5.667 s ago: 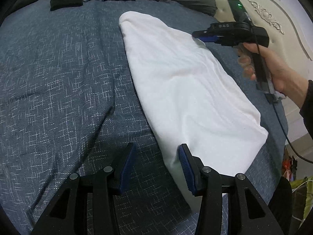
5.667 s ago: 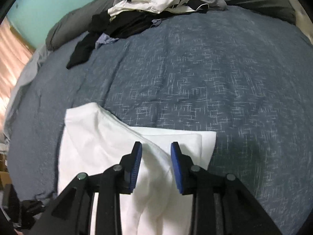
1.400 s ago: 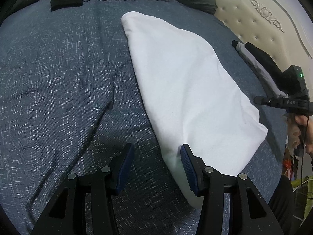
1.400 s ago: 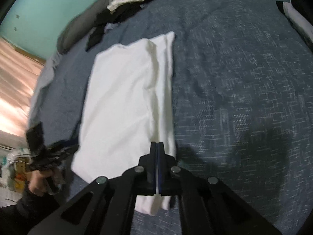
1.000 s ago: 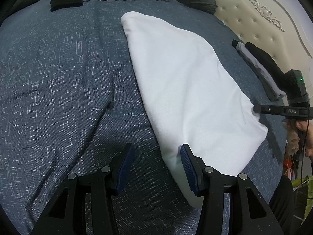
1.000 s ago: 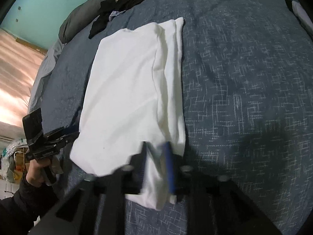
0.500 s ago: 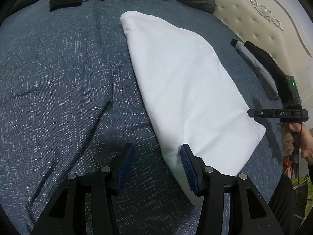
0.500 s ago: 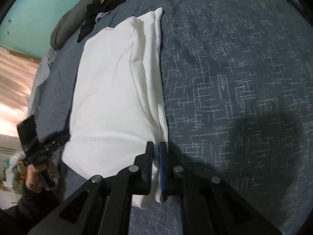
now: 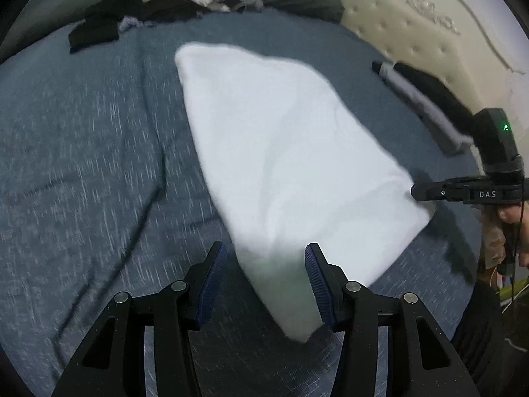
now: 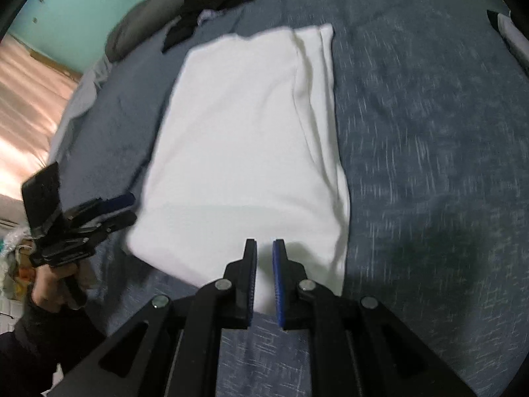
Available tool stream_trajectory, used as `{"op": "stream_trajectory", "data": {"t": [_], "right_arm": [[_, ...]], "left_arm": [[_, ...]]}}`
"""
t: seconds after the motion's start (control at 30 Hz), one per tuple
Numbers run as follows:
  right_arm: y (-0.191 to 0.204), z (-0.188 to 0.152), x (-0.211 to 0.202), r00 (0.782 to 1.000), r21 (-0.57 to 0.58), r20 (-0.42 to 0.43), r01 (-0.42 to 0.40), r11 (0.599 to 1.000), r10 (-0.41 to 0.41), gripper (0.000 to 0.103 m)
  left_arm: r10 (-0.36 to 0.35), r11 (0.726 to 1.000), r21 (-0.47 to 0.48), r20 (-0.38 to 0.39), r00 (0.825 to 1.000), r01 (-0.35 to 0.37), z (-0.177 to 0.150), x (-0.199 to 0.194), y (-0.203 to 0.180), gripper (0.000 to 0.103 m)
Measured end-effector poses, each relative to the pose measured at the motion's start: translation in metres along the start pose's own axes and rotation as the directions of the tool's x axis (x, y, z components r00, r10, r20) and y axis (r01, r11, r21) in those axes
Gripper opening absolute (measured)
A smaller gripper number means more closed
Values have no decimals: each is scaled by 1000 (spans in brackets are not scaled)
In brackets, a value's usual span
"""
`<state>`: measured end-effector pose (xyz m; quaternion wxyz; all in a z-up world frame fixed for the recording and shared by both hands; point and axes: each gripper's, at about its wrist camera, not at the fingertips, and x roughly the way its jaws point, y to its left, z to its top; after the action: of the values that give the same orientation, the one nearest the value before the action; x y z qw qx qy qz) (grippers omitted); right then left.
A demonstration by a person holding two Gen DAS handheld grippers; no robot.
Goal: Fold clothes
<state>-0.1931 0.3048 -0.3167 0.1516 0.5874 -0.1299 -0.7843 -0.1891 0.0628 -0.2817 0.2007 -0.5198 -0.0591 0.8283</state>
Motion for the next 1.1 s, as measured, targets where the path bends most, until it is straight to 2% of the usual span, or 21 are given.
{"op": "stream_trajectory", "data": {"t": [0.1,0.2,0.33,0.43,0.53,0.67,0.9,1.03,1.07,1.1], "right_arm": [[-10,-10,4,999,30,-8,34,999,-34,9],[-20,-16,-1,1000,74,7,23,997,-24,8],[-28,-20,-15,997,114,30,64,991,-68,8],[-33,-23,-29,997,156,60,41,987,-50,9],[-30,-21,-41,997,156,72,23,987,-35,9],[-29,-23,-54,996,180,83,-3,984,-12,27],[-14,-25,-69,995,206,97,-21,978,1,28],[-5,-26,-78,994,221,106,-32,975,8,29],[-3,-27,-80,994,225,108,-34,974,10,31],[-1,-27,-82,994,229,110,-37,973,12,38]], "left_arm": [[-8,1000,-13,-12,1000,8,1,18,18,54],[-15,999,-38,-6,1000,14,-3,18,27,55],[-3,998,-62,2,1000,3,-11,18,35,57],[13,997,-71,13,1000,-12,-15,8,31,57],[-2,993,-120,29,1000,6,-18,-3,29,57],[-14,987,-158,32,999,19,-11,-7,21,57],[-39,978,-203,29,999,45,-13,-38,44,57],[-70,966,-251,12,997,71,-16,-41,57,57],[-74,963,-260,7,997,73,-20,-43,60,57],[-77,960,-269,1,997,75,-24,-45,64,57]]}}
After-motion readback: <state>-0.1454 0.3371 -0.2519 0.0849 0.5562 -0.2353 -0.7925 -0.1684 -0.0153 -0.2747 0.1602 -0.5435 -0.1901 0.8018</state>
